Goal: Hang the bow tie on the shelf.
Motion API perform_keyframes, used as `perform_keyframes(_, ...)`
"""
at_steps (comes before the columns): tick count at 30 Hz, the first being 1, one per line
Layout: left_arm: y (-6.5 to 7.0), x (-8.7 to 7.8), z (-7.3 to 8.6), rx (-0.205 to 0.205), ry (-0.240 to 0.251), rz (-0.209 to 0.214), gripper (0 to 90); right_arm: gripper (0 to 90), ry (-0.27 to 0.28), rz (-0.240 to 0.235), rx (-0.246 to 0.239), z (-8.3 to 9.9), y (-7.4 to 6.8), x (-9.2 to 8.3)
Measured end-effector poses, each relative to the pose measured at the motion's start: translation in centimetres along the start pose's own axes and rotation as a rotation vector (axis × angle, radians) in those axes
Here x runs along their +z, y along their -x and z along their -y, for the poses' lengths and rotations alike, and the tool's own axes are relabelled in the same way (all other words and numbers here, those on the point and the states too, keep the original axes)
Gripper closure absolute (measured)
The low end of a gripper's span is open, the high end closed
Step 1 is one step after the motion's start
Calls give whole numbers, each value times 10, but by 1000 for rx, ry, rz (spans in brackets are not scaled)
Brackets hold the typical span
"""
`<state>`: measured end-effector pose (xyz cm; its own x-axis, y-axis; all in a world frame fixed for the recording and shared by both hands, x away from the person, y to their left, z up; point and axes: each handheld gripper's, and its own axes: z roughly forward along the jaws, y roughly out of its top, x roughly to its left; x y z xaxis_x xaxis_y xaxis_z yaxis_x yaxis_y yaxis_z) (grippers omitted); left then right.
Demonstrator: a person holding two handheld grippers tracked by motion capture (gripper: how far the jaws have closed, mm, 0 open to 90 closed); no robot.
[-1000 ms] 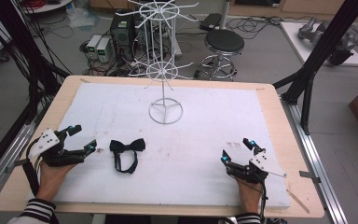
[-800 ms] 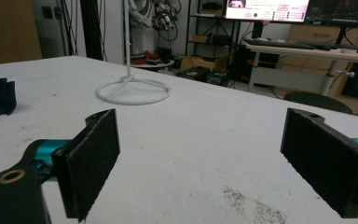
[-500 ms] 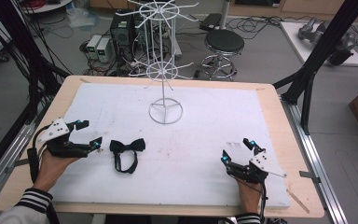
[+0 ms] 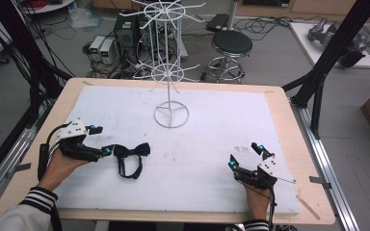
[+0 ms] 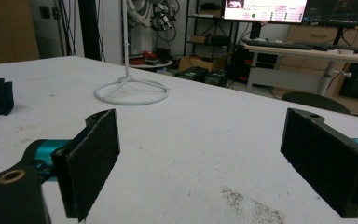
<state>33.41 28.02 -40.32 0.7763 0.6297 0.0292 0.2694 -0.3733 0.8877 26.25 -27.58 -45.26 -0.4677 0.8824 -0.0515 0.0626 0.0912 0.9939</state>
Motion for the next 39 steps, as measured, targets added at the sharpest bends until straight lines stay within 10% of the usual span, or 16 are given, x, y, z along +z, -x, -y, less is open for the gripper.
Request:
perform_keyframes(10,-4,23,3,-35,-184,88,207,108,1,-1,7,0,0,0)
perform_keyframes(30,-1,42,4,-33,-318,204,420,108,7,2,7,0,1,0)
perform_keyframes(39,2,43,0,-16,-332,220,689,108,9,0,7,0,1,0)
